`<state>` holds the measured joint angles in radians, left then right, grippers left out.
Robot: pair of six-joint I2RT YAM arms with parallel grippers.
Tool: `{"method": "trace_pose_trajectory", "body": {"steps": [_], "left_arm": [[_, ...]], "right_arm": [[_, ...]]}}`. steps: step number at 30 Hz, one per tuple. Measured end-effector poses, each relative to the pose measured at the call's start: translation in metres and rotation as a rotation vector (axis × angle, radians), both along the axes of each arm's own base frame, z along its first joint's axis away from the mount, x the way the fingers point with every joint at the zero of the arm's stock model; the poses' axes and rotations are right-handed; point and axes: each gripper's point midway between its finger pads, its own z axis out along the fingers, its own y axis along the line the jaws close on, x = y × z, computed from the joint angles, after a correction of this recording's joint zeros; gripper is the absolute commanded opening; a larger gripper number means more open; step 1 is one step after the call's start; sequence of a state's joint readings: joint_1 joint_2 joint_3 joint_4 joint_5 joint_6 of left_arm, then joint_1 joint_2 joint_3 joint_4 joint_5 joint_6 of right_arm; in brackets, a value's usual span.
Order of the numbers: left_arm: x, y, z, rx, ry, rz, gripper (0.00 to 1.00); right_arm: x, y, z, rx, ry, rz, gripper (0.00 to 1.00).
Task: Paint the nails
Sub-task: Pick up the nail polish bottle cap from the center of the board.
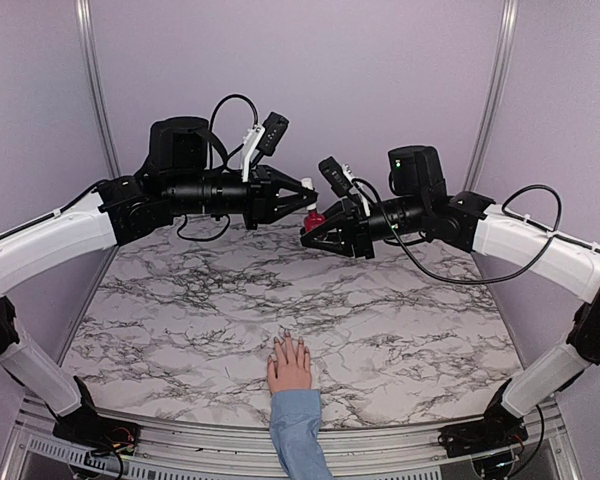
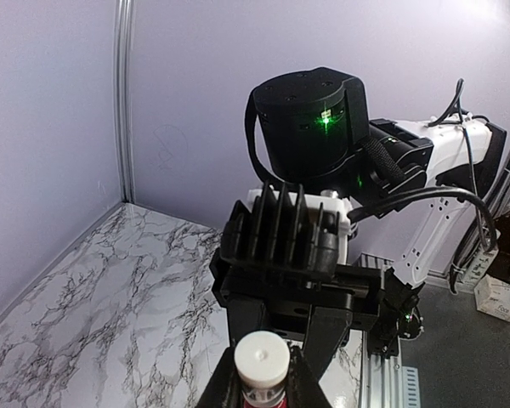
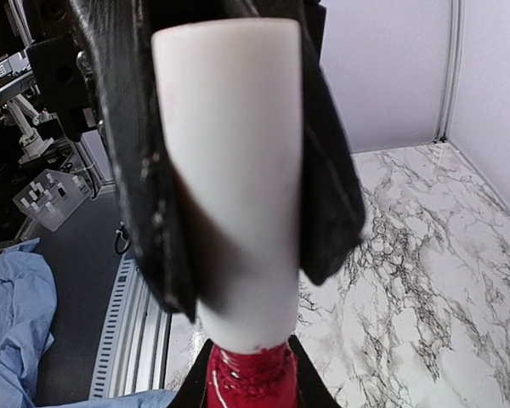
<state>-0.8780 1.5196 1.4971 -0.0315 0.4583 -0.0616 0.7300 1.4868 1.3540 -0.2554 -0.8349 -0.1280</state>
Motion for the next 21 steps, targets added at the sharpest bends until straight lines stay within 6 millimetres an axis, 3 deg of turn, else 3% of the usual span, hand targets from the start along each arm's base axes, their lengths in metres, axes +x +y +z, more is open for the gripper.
{"method": "trace_pose_trajectory", "body": {"steps": [21], "left_arm": [[0.0015,0.0049,0.0061,-0.010,-0.012,0.025,0.00]], "right_arm": [[-0.0002,-0.0007,-0.0089,-0.015,0.014,-0.003,0.00]]}}
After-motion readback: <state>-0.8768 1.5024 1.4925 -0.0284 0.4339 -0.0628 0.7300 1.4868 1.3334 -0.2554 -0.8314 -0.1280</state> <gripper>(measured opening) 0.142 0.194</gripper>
